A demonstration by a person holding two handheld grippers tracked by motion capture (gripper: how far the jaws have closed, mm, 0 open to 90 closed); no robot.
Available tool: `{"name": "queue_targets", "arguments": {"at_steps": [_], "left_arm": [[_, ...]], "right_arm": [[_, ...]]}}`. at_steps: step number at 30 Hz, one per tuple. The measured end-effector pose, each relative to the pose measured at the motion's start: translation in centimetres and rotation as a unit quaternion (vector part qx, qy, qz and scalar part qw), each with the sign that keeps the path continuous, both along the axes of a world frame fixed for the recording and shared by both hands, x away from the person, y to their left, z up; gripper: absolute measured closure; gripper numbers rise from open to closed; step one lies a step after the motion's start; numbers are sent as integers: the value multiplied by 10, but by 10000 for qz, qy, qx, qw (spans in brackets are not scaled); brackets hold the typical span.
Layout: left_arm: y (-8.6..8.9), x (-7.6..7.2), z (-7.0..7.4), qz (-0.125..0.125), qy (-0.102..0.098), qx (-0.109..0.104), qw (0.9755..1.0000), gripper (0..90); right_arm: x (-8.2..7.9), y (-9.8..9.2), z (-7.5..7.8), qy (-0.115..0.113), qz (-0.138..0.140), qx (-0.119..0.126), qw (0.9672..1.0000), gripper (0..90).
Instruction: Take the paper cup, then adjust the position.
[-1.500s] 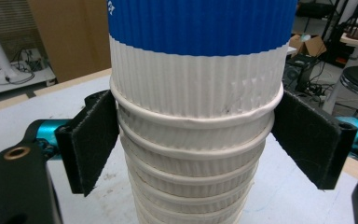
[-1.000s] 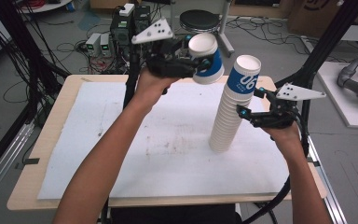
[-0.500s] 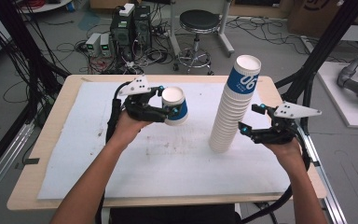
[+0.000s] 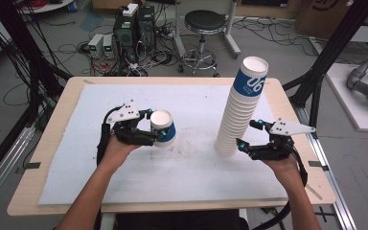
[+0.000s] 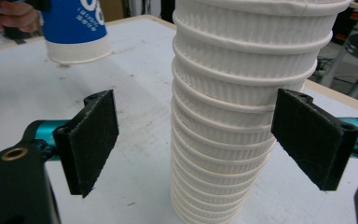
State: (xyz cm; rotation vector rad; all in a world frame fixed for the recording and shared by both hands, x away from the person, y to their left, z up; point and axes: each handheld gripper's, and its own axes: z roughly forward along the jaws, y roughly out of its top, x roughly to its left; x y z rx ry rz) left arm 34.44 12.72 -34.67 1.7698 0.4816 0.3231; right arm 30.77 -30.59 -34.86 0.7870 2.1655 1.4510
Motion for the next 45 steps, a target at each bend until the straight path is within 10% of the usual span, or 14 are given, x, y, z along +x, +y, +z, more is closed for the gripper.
{"name": "queue_targets", "arguments": {"at_steps": [18, 45], "left_arm": [[15, -10, -17, 84, 90, -143, 9998, 274], [22, -31, -22, 225, 164, 9, 9996, 274]], "right_arm": [[-36, 1, 10, -12, 264, -79, 9996, 153], [-4, 113, -22, 159, 1372, -144, 9903, 152]]}}
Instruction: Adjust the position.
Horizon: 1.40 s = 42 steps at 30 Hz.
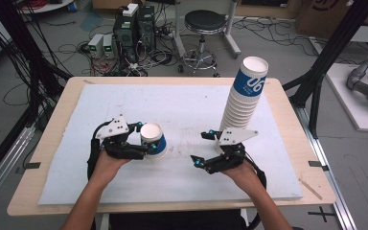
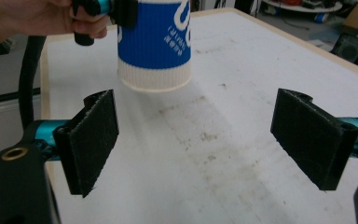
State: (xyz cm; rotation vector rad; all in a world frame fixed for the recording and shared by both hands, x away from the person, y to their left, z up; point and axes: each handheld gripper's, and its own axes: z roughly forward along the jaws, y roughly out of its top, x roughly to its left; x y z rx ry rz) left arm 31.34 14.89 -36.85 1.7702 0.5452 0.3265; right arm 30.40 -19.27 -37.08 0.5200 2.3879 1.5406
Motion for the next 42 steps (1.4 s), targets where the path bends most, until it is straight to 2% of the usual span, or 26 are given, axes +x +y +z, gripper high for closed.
{"name": "queue_targets", "arguments": {"at_steps": [1, 7, 11, 12, 13, 17, 19, 21, 28, 33, 35, 37, 40, 42], "left_arm": [[0, -3, 0, 34, -8, 0, 10000, 274], [4, -17, 1, 205, -89, 59, 9997, 274], [5, -18, 4, 189, -88, -2, 9998, 274], [5, -17, 4, 168, -96, -19, 9998, 274], [4, -16, 5, 148, -102, -15, 9998, 274], [-2, -7, 11, 14, -160, 6, 9999, 275], [-7, -3, 14, -75, -190, -73, 9998, 275], [-13, -1, 16, -218, -221, -70, 9995, 275], [-32, 0, 9, -664, -136, -83, 9977, 275], [-38, -1, 10, -800, -142, -201, 9965, 275], [-42, 0, 11, -845, -174, -272, 9959, 276], [-46, 1, 13, -850, -200, -384, 9954, 277], [-55, 0, 14, -947, -174, -550, 9938, 278], [-58, -1, 13, -1013, -153, -566, 9931, 279]], "right_arm": [[0, 2, 0, -50, -6, 34, 10000, 152], [6, 13, -1, -27, 184, 250, 9995, 152], [9, 20, -4, -17, 250, 209, 9995, 151], [11, 22, -6, -27, 380, 190, 9991, 152], [12, 23, -6, -27, 387, 224, 9990, 152], [18, 25, -8, -24, 393, 284, 9988, 151], [20, 26, -10, 116, 399, 311, 9987, 152], [19, 26, -11, 110, 378, 334, 9987, 152], [10, 19, -17, 113, 387, 338, 9986, 152], [8, 19, -20, 145, 500, 289, 9982, 151], [8, 21, -22, 80, 508, 268, 9983, 151], [8, 25, -24, 138, 525, 264, 9982, 151], [8, 29, -24, 134, 544, 285, 9980, 151], [8, 32, -25, 137, 562, 300, 9979, 150]]}}
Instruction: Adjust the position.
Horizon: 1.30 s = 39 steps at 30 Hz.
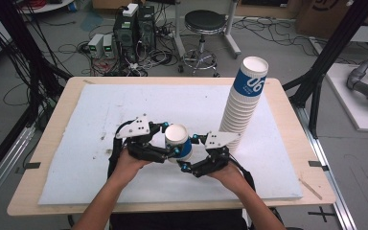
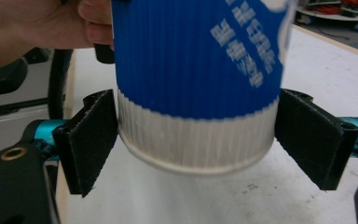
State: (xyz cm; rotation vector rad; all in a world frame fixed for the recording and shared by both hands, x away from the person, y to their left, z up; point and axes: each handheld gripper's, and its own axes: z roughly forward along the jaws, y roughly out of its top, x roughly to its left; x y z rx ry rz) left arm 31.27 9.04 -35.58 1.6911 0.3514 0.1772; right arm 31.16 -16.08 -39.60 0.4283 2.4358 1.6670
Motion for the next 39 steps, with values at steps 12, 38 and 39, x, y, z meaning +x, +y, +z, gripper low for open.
{"name": "queue_targets", "arguments": {"at_steps": [12, 38, 39], "left_arm": [[5, 4, -2, 96, 194, 196, 9996, 155], [16, 7, -5, -269, 248, -570, 9977, 305], [14, 6, -4, -319, 207, -644, 9972, 306]], "right_arm": [[3, -11, 9, -75, 175, -278, 9994, 231], [0, -13, 11, 20, 192, 133, 9997, 135], [-1, -8, 8, 10, 198, 71, 9998, 135]]}}
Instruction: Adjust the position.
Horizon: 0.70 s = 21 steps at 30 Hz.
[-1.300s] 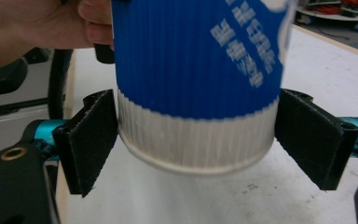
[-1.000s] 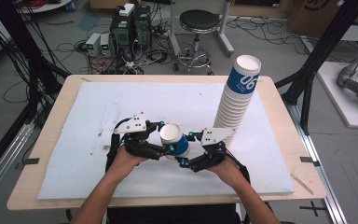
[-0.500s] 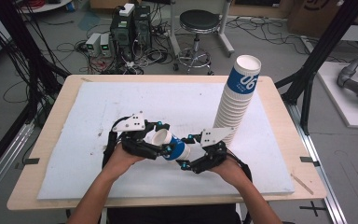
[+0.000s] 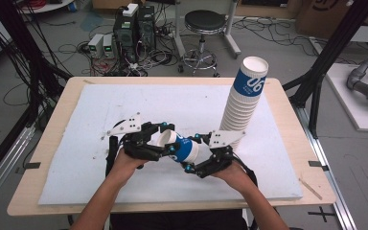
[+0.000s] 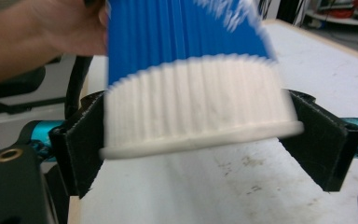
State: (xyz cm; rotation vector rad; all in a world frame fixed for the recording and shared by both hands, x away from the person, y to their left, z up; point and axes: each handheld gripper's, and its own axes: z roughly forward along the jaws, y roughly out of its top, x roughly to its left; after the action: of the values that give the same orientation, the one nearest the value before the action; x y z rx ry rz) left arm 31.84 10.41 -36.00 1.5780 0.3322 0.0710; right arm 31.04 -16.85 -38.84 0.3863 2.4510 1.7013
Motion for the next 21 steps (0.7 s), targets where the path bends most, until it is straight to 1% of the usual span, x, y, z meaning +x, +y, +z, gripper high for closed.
{"name": "queue_targets", "arguments": {"at_steps": [1, 2, 3, 4, 5, 6, 7, 8, 9, 10, 11, 12, 13, 15, 17, 18, 19, 20, 21], "left_arm": [[-2, -1, 1, -23, -49, -15, 10000, 306], [-4, -3, 1, -43, -81, -4, 10000, 307], [-5, -3, 1, -77, -83, -10, 9999, 308], [-5, -3, 1, -91, -77, -14, 9999, 307], [-4, -3, 1, -109, -45, -13, 9999, 307], [-4, -2, 0, -138, 16, 21, 9999, 308], [-3, 0, -1, -183, 109, 60, 9998, 306], [-3, 1, -3, -245, 196, 125, 9994, 303], [-4, 1, -4, -245, 213, 284, 9991, 297], [-4, 1, -4, -178, 185, 414, 9988, 267], [-6, 0, -5, -83, 184, 594, 9980, 209], [-6, 1, -5, -64, 195, 758, 9969, 168], [-6, 1, -6, -77, 205, 829, 9963, 165], [-5, 1, -7, -141, 205, 908, 9956, 165], [-6, 1, -8, -339, 229, 994, 9942, 170], [-8, 1, -9, -417, 223, 1061, 9932, 170], [-9, 1, -10, -491, 221, 1124, 9922, 181], [-10, 1, -12, -623, 228, 1152, 9911, 206], [-11, 1, -13, -686, 182, 1172, 9906, 257]], "right_arm": [[0, 0, 0, 0, 0, 0, 10000, 135], [0, 3, -2, 18, 63, -36, 10000, 135], [0, 5, -2, -10, 186, -17, 9998, 139], [-1, 4, -2, -34, 196, -19, 9998, 156], [-1, 4, -2, -34, 196, -19, 9998, 156], [-1, 2, 0, -67, 206, -30, 9998, 174], [-1, 0, 1, -135, 211, -78, 9997, 195], [0, -3, 3, -182, 219, -151, 9995, 201], [0, -4, 4, -258, 230, -274, 9990, 209], [1, -4, 5, -349, 227, -418, 9983, 211], [1, -4, 4, -379, 219, -514, 9977, 211], [1, -5, 4, -364, 188, -604, 9973, 217], [3, -5, 4, -319, 223, -660, 9971, 217], [4, -6, 4, -307, 261, -835, 9957, 217], [4, -6, 6, -341, 367, -936, 9944, 217], [4, -6, 6, -341, 367, -936, 9944, 217], [3, -6, 6, -369, 423, -931, 9941, 217], [1, -6, 7, -198, 439, -947, 9943, 217], [0, -6, 7, -176, 455, -914, 9946, 217]]}}
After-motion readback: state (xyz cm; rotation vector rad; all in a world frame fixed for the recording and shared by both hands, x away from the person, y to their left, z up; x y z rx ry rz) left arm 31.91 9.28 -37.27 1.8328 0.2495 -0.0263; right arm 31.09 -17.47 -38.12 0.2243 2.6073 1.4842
